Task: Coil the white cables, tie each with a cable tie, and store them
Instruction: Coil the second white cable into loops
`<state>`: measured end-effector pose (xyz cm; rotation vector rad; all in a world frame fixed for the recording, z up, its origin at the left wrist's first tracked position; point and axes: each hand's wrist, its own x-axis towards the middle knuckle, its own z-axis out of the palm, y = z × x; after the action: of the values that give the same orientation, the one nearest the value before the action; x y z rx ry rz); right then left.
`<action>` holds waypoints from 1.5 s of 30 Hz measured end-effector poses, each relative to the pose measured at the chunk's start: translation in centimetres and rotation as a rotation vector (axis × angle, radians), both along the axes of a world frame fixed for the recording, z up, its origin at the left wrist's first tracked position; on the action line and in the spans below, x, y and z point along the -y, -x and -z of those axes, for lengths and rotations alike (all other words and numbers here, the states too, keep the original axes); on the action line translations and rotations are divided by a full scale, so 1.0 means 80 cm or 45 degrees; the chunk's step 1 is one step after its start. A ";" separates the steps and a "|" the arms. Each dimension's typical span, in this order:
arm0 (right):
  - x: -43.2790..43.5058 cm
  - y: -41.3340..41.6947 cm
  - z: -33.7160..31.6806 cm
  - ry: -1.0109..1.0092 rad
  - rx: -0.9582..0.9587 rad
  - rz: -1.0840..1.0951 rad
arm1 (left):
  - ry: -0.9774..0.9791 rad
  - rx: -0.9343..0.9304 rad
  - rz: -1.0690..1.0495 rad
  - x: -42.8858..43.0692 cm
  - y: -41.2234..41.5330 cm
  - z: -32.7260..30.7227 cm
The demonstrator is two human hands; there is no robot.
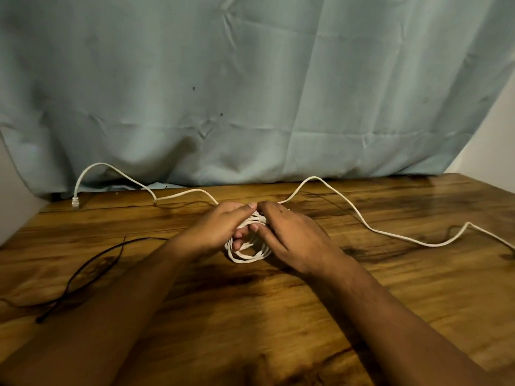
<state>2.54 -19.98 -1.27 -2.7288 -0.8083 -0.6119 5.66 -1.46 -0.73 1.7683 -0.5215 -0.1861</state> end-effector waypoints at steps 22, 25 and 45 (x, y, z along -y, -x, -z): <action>-0.005 -0.005 0.015 0.002 0.078 0.391 | -1.125 1.131 -0.422 0.002 0.005 0.021; -0.006 -0.006 0.016 -0.020 0.032 0.373 | -1.227 1.066 -0.488 0.005 0.006 0.018; -0.014 -0.002 0.018 0.148 0.124 0.386 | -0.998 1.053 -0.424 0.004 0.005 0.022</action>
<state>2.71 -18.83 -2.67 -2.9757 -0.4645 -0.7852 5.26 -1.76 -2.49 2.6589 -0.7836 0.6985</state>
